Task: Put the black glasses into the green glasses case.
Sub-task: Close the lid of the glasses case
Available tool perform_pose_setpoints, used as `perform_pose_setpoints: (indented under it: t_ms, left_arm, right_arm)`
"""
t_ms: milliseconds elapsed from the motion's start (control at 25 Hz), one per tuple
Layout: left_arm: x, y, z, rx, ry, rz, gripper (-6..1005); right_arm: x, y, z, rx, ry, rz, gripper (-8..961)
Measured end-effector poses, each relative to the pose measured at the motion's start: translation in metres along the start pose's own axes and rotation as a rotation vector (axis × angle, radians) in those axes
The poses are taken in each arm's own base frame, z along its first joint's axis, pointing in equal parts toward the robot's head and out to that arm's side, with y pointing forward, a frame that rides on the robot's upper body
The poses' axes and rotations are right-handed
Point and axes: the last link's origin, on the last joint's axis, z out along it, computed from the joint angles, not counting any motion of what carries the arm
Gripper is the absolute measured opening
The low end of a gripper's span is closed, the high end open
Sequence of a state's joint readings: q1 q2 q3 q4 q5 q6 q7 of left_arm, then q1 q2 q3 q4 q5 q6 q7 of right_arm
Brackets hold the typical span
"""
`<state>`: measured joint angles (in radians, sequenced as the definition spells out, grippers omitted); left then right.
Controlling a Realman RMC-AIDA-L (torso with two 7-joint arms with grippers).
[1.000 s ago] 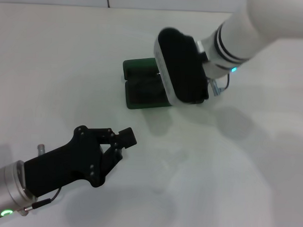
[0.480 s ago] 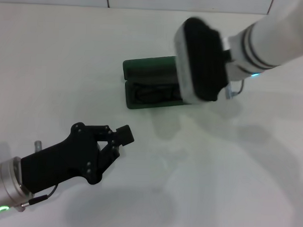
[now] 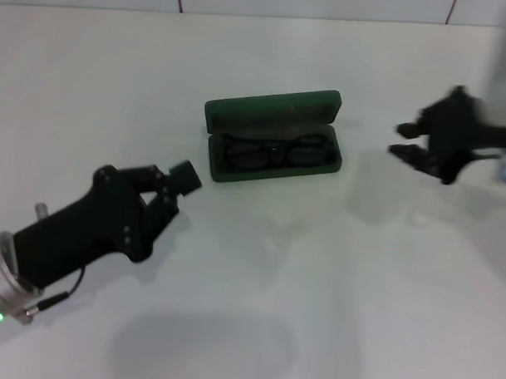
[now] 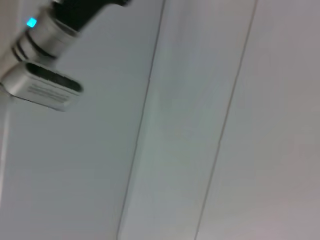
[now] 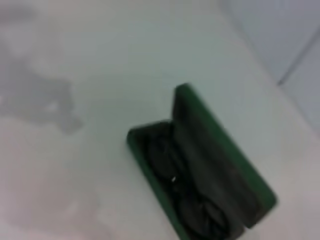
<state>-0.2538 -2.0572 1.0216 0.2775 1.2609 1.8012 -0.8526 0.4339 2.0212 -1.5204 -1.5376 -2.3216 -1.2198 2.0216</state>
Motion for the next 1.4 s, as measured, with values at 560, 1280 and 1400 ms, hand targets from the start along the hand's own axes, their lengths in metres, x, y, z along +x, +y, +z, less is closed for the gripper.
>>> perform_pose_setpoints:
  t_ms: [560, 1280, 1400]
  left_arm:
    - [0.049, -0.053, 0.051, -0.105, -0.035, 0.024, 53]
    - [0.076, -0.128, 0.161, 0.012, -0.54, 0.124, 165]
    - [0.064, -0.128, 0.17, 0.037, -0.601, 0.137, 161]
  right_arm:
    - [0.122, 0.025, -0.099, -0.042, -0.504, 0.564, 220]
    - [0.146, 0.054, -0.084, -0.171, -0.786, 0.622, 221]
    - [0.144, 0.055, -0.077, -0.179, -0.778, 0.612, 221]
